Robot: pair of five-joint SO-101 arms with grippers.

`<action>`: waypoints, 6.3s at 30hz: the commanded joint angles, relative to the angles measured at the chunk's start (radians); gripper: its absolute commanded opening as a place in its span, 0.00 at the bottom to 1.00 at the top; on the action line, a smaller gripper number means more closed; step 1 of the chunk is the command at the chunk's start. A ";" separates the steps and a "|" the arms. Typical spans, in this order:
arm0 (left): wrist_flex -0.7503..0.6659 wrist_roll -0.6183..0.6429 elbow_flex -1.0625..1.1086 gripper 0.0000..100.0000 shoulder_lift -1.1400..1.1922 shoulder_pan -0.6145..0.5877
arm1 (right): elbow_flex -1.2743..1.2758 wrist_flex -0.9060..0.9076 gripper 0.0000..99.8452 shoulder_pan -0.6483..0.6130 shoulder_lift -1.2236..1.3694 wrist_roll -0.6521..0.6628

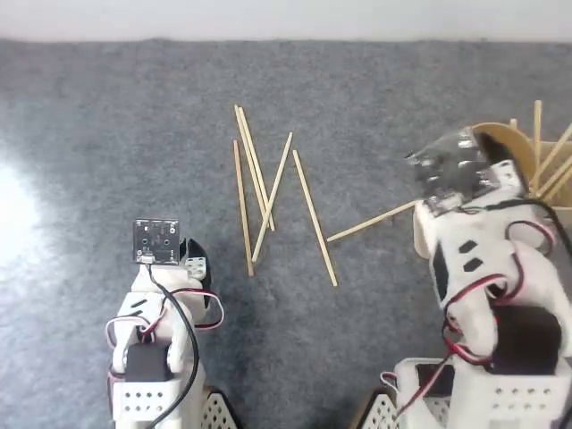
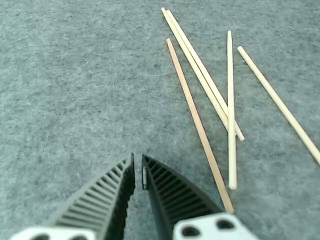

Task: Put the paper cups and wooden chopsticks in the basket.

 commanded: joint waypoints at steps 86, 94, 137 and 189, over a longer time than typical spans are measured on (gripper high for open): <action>-0.017 -0.012 -0.005 0.02 -0.008 0.009 | -0.262 -0.142 0.01 -0.182 0.938 0.605; -0.017 -0.012 -0.005 0.02 -0.008 0.009 | -0.264 -0.237 0.01 -0.182 0.711 0.425; -0.015 -0.012 -0.005 0.02 -0.006 0.009 | -0.264 -0.334 0.01 0.613 0.278 -0.540; -0.015 -0.012 -0.005 0.02 -0.008 0.075 | -0.135 -0.035 0.23 0.091 0.082 -0.206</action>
